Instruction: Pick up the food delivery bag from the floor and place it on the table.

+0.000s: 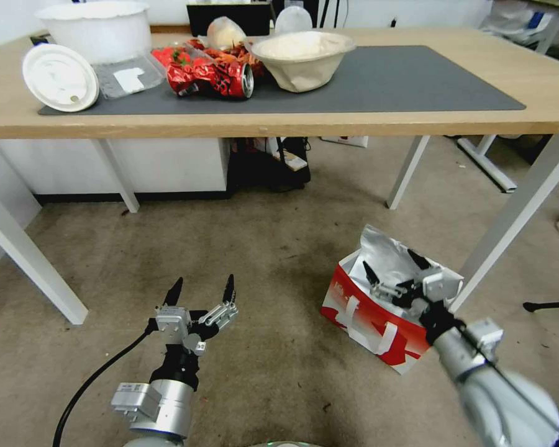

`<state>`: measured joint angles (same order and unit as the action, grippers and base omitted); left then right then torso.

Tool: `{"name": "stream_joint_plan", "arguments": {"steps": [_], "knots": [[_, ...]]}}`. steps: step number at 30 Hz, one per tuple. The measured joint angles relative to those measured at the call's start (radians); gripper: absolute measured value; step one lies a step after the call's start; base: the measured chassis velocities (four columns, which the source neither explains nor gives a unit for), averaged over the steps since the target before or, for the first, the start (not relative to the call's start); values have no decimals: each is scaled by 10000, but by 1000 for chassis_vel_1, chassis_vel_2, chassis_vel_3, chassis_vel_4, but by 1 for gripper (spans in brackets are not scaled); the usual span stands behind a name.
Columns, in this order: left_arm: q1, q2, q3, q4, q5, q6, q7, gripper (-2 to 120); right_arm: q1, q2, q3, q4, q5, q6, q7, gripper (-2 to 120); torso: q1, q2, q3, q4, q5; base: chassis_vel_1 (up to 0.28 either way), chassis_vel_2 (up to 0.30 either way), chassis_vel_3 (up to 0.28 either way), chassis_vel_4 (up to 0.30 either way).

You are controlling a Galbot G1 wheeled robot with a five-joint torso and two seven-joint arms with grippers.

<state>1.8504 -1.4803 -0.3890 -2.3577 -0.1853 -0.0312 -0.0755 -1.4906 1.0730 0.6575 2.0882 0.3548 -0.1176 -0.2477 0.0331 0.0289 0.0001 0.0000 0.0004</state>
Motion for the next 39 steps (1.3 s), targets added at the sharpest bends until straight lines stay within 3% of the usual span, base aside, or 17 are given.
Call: {"name": "stream_joint_plan", "arguments": {"steps": [1, 7, 15, 20, 24, 28, 39], "knots": [[16, -50, -24, -18, 0, 0, -15, 100, 777, -1040, -139, -875, 954, 340, -607, 100, 2, 7, 0, 0, 0, 0, 0, 0, 0], [61, -120, -84, -16, 16, 13, -45, 100, 2263, -2212, -635, -2386, 1914, 518, -1590, 100, 4, 17, 0, 1, -3, 0, 0, 0, 0], [47, -331, -48, 145, 5, -16, -50, 100, 4003, -3126, -1614, -4583, 1805, 1104, -2537, 100, 5, 26, 0, 0, -2, 0, 0, 0, 0], [22, -354, -81, 203, 11, -56, -52, 100, 4739, -3282, -2302, -5499, 1512, 1404, -2920, 100, 5, 29, 0, -3, -4, 0, 0, 0, 0], [18, -340, -136, 227, 13, -93, -68, 100, 5726, -3315, -3297, -6621, 1144, 1670, -3473, 100, 5, 32, 0, -1, -2, 0, 0, 0, 0], [125, -395, -173, 240, 44, -235, -91, 100, 7620, -3089, -4799, -8358, 276, 2198, -4052, 100, 6, 34, 0, 3, -4, 0, 0, 0, 0], [250, -468, -226, 260, 190, -411, -243, 100, 9502, -2314, -6162, -10636, -870, 2233, -5189, 100, 6, 38, 0, 0, -4, 0, 0, 0, 0]]}}
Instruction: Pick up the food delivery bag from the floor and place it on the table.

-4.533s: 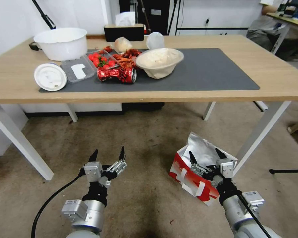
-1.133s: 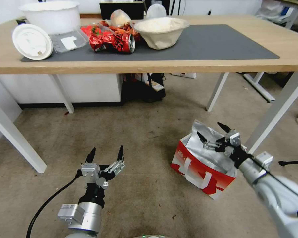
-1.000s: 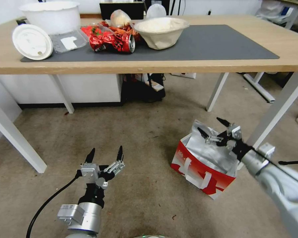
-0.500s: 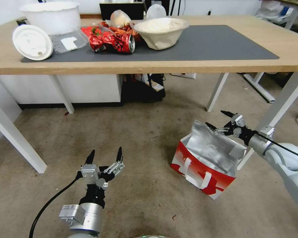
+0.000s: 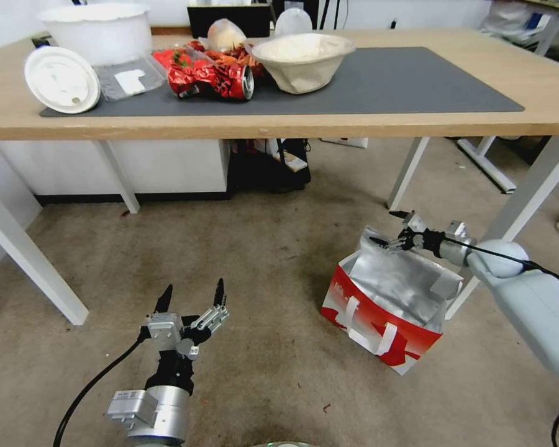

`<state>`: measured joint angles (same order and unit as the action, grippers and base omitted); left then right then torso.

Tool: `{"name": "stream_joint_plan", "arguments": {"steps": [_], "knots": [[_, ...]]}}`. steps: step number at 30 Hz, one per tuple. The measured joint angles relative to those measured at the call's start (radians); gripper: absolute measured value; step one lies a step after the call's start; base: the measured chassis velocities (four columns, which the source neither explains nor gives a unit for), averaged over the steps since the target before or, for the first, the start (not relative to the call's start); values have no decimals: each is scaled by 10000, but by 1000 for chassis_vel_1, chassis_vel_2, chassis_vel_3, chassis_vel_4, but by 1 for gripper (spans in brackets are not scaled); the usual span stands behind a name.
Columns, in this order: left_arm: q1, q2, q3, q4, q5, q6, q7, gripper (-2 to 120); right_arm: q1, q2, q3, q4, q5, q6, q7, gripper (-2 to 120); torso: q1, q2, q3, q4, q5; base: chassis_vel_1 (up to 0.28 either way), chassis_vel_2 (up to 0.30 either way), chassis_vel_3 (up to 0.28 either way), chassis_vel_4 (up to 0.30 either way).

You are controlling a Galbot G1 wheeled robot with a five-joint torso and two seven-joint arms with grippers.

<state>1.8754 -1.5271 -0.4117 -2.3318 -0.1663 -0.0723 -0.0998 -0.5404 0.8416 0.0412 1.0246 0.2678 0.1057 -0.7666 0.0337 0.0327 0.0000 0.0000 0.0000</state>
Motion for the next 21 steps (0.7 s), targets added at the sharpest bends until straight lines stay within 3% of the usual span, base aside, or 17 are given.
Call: {"name": "stream_joint_plan", "arguments": {"steps": [9, 19, 21], "knots": [[-43, 9, -53, 104, -48, -94, -65, 100, 1107, 285, -856, -1286, -411, 15, -552, 100, -1, 4, 0, 1, -1, 0, 0, 0, 0], [-125, 44, -60, 221, -82, -95, -80, 100, 1506, 649, -1179, -1715, -697, -368, -863, 100, 0, 4, -1, 0, -1, 0, 0, 0, 0], [-136, 66, -83, 241, -105, -99, -87, 100, 1462, 703, -1175, -1723, -762, -458, -889, 96, 0, 5, -1, 1, 0, 0, 0, 0, 0]]}}
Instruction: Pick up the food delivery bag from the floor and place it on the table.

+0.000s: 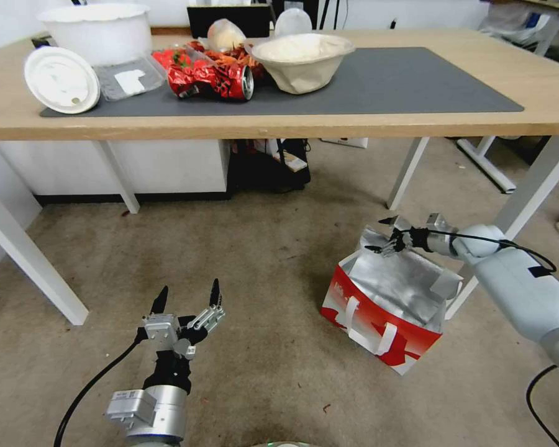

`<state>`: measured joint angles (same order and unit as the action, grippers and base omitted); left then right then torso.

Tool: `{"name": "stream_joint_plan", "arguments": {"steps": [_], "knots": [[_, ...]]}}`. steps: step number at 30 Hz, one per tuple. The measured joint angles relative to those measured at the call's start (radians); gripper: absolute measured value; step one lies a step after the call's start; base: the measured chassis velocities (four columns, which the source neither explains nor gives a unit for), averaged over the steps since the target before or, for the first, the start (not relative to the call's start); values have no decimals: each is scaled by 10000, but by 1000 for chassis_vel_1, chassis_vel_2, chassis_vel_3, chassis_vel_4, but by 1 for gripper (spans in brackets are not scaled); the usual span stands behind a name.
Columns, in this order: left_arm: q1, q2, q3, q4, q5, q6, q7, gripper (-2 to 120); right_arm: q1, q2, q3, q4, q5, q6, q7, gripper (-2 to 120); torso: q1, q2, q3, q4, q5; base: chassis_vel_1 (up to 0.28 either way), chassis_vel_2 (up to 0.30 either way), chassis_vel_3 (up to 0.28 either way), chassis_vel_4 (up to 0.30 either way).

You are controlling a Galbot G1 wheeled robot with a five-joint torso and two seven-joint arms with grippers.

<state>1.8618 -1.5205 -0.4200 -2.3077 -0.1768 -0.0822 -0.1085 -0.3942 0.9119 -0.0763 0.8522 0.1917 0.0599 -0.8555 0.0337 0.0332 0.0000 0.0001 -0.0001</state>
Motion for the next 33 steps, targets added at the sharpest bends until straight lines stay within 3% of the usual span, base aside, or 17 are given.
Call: {"name": "stream_joint_plan", "arguments": {"steps": [6, 8, 10, 14, 16, 20, 22, 24, 26, 33], "knots": [[-69, 40, -26, 99, -46, -28, -56, 100, -139, 154, 53, -67, -37, -282, 44, 69, 0, 0, 0, -1, 1, 0, 0, 0, 0], [-73, 43, -26, 103, -47, -29, -64, 100, -139, 157, 54, -73, -37, -298, 47, 68, 0, 0, 0, -1, 1, 0, 0, 0, 0], [-93, 56, -27, 131, -57, -37, -87, 100, -105, 175, 50, -132, -18, -329, 72, 56, 0, 1, 0, -2, 1, 0, 0, 0, 0], [-103, 65, -30, 136, -71, -42, -98, 100, -81, 181, 50, -160, 11, -342, 80, 51, 0, 0, 0, -1, 1, 0, 0, 0, 0], [-121, 93, -43, 155, -101, -58, -103, 100, -47, 182, 46, -219, 69, -369, 109, 34, -1, 1, -1, -1, 1, 0, 0, 0, 0], [-144, 105, -49, 179, -118, -84, -105, 100, -52, 177, 47, -229, 84, -375, 166, 25, 0, 1, 0, -1, 1, 0, 0, 0, 0], [-147, 105, -50, 195, -122, -107, -105, 100, -113, 164, 55, -221, 91, -402, 192, 13, 0, 2, 0, 0, 1, 0, 0, 0, 0], [-147, 105, -49, 196, -123, -110, -105, 100, -130, 159, 58, -211, 94, -412, 190, 11, 0, 2, 0, 0, 1, 0, 0, 0, 0], [-139, 105, -48, 196, -124, -116, -105, 100, -200, 131, 101, -147, 163, -450, 175, 2, 0, 2, 0, -1, 1, 0, 0, 0, 0], [-129, 141, -76, 206, -132, -145, -120, 100, -440, -52, 262, 70, 515, -520, 158, 0, 0, 2, 0, 0, 1, 0, 0, 0, 0]]}}
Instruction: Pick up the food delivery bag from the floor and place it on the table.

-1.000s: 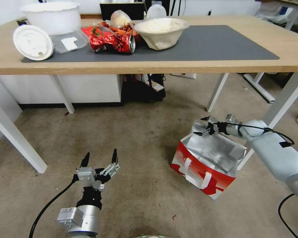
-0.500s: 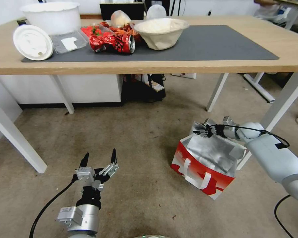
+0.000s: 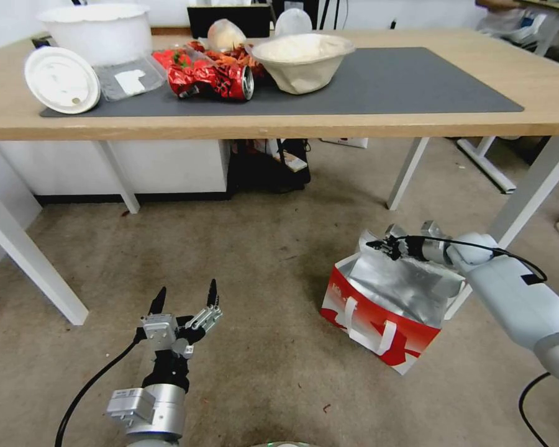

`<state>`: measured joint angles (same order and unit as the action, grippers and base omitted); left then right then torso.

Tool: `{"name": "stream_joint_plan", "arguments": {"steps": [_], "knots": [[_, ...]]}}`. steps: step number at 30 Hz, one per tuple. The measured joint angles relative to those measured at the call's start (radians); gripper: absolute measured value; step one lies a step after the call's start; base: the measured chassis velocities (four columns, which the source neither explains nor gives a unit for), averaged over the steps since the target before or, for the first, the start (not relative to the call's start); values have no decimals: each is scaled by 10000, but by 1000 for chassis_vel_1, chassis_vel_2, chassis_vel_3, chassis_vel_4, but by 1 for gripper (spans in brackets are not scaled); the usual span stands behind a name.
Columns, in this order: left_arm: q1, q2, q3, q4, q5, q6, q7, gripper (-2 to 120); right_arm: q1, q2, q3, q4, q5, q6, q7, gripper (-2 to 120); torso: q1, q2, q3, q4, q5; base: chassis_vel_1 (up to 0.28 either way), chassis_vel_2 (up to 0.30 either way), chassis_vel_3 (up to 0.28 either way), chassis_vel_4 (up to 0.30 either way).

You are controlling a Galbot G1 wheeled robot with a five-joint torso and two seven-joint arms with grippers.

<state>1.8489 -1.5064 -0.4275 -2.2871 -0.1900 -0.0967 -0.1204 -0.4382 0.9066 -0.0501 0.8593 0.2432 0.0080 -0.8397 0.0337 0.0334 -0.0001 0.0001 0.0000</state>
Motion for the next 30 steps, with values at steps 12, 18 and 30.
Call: {"name": "stream_joint_plan", "arguments": {"steps": [12, 18, 30], "knots": [[21, -20, -2, -98, -11, -20, -77, 100, -1267, -899, 1028, 1808, 2040, 196, -1119, 0, -1, 0, 0, 0, 0, 0, 0, 0, 0], [48, -69, 2, -175, 3, -43, -195, 100, -2652, -1580, 1978, 4121, 3437, -274, -1273, 0, 0, 1, 0, 2, -2, 0, 0, 0, 0], [131, -103, -62, -433, -58, -40, -251, 100, -5686, -2413, 3914, 8105, 7084, -1698, -988, 0, -1, 1, 0, 0, -1, 0, 0, 0, 0]]}}
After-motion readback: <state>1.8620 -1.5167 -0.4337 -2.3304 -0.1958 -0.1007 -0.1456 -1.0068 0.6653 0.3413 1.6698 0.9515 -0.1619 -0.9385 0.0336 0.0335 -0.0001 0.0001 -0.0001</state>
